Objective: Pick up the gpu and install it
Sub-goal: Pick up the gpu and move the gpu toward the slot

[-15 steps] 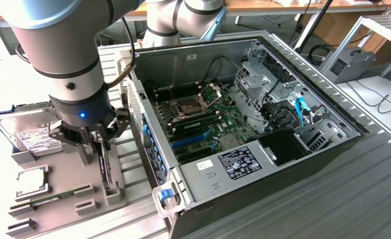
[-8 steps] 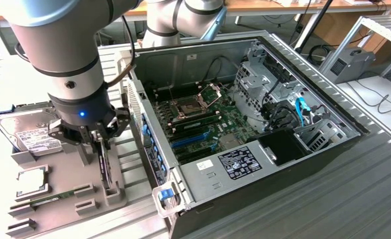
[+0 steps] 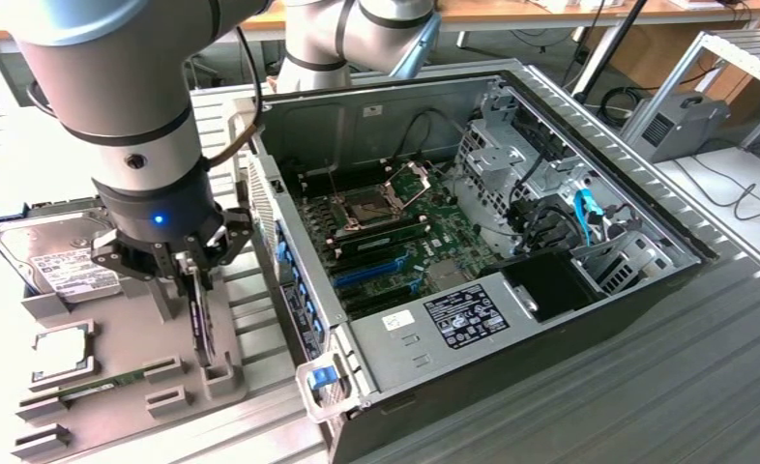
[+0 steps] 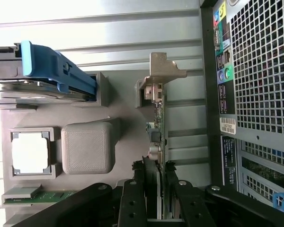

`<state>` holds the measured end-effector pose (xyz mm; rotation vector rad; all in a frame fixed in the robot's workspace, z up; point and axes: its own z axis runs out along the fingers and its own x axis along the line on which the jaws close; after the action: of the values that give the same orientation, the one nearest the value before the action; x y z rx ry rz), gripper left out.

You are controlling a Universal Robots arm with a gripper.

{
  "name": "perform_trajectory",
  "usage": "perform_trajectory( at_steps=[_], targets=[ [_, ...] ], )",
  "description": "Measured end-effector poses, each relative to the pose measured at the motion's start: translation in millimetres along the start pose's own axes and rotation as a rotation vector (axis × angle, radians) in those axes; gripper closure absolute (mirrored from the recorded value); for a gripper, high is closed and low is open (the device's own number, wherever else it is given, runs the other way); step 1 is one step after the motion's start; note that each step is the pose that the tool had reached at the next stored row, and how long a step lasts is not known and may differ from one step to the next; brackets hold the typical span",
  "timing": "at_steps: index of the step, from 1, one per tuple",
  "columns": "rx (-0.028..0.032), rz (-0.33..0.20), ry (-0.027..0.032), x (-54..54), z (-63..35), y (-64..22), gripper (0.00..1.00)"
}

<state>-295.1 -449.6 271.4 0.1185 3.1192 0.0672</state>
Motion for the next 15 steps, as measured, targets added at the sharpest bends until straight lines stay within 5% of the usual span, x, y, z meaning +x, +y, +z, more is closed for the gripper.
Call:
perform_trajectory(
  at_steps=[15],
  targets=[
    [-0.0001, 0.0, -0.0001, -0.1, -4.8, 0.2, 0.72]
  ],
)
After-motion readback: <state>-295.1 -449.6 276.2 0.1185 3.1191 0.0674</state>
